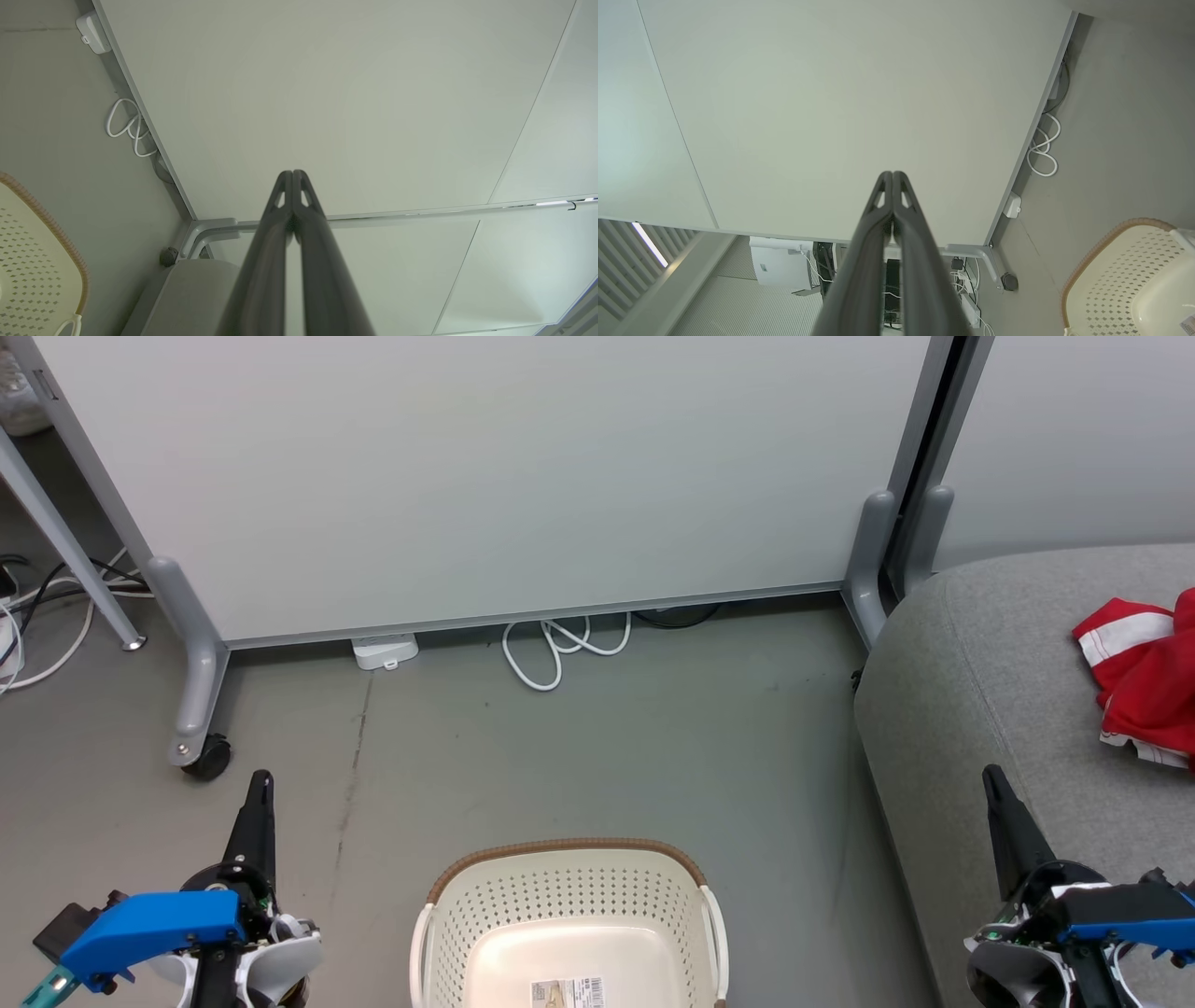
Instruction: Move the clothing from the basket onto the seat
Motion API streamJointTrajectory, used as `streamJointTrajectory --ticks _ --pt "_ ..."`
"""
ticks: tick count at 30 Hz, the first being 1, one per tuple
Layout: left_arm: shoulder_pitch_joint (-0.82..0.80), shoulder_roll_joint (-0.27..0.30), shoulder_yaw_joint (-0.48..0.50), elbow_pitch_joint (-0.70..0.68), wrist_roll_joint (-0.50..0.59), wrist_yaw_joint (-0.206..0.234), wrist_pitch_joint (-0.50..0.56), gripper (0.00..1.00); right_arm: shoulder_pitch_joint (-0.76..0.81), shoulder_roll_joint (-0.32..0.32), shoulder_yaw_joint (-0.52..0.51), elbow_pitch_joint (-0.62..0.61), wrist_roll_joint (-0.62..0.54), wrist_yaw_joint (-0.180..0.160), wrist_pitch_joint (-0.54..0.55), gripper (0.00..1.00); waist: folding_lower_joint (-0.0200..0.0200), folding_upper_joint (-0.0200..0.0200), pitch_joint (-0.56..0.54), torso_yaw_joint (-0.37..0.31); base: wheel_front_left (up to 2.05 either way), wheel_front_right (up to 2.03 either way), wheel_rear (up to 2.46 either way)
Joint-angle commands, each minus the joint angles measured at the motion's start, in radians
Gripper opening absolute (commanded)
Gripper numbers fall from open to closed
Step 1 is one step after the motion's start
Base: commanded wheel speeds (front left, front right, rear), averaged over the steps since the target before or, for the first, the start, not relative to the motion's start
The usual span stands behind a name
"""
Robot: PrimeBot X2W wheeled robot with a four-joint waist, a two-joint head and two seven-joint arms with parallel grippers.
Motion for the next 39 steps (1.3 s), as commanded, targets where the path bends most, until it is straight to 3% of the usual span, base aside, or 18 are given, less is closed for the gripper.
streamJointTrajectory --ticks 1,10,39 --pt "-0.014 -0.001 0.009 -0.009 -0.019 0.001 0.009 0.0 -0.02 0.004 -0.004 0.001 0.023 0.0 0.005 0.0 0.0 0.0 0.0 -0.002 0.0 0.0 0.0" --pt "-0.017 -0.004 0.02 -0.019 -0.068 0.003 0.023 0.0 -0.024 0.006 -0.007 0.003 0.077 0.0 0.014 0.0 0.0 0.0 0.002 -0.008 0.0 0.0 0.0" --pt "-0.016 -0.004 0.02 -0.017 -0.065 0.003 0.022 0.0 -0.024 0.006 -0.006 0.003 0.073 0.0 0.013 0.0 0.0 0.0 0.002 -0.008 0.0 0.0 0.0"
